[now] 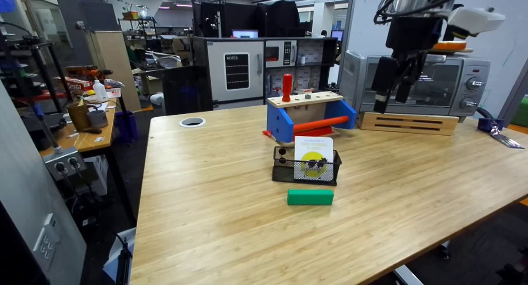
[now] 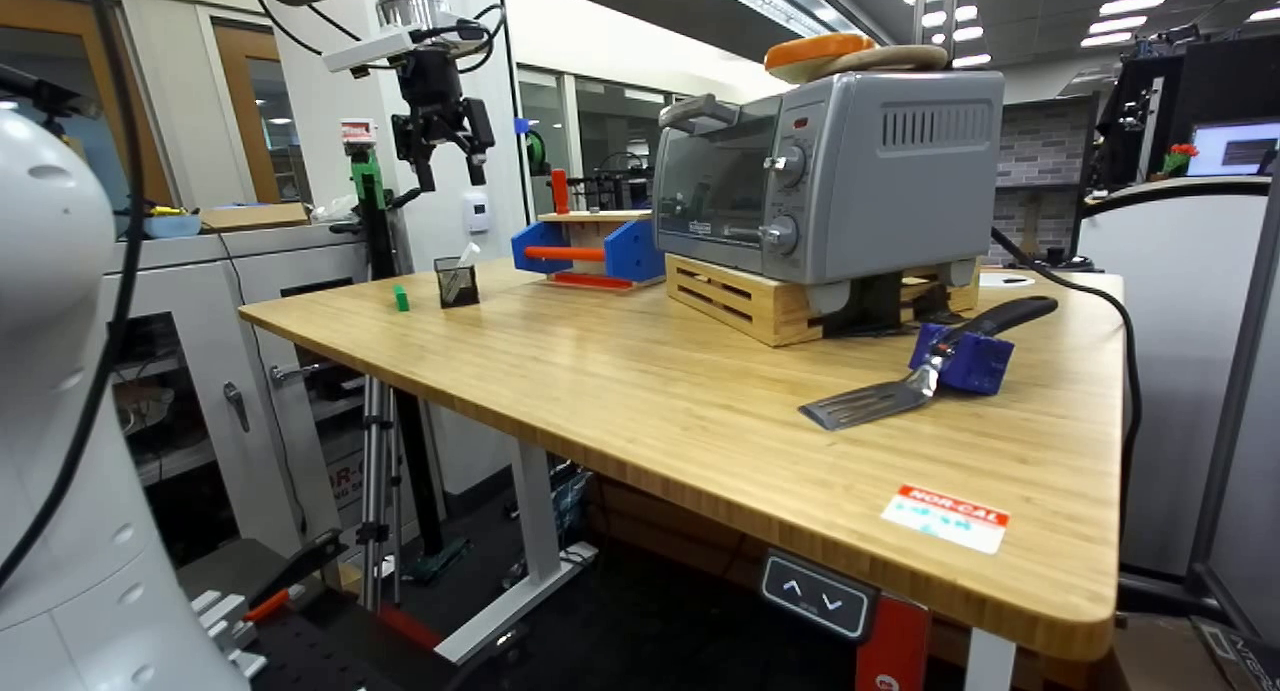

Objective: Remove the small book from the object and put it on the table

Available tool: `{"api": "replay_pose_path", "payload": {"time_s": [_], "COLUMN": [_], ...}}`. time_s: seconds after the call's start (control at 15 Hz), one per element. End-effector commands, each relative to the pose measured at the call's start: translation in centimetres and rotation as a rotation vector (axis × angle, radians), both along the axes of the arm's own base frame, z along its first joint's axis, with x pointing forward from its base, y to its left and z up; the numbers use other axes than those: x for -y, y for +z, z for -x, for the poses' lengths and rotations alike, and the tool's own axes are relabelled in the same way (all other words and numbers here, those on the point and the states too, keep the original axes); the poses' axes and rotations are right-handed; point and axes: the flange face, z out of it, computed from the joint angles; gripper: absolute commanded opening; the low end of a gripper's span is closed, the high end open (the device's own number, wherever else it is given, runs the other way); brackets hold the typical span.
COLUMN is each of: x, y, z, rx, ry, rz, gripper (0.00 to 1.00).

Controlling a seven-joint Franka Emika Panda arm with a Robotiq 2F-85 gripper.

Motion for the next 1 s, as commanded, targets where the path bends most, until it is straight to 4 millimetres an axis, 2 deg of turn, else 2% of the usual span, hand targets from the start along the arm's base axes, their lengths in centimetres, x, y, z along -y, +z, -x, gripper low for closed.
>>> {"api": "replay_pose_path", "payload": {"time_s": [0.0,0.07,0.33,0.67,0.93], "x": [0.4,0.2,0.0,0.5,0.1], "y": [-0.1,0.2,1.1,1.1,0.2], "z": [0.2,0.1,-0.8,-1.8,-3.6], "rx": [-0.02,-0.024,-0.023,-0.026,-0.036], "ry": [0.023,0.083,0.265,0.37,0.397], "rz": [-0.035,-0.11,-0.208,-0.179,-0.105], "gripper": [1.0,1.0,1.0,1.0,1.0]}}
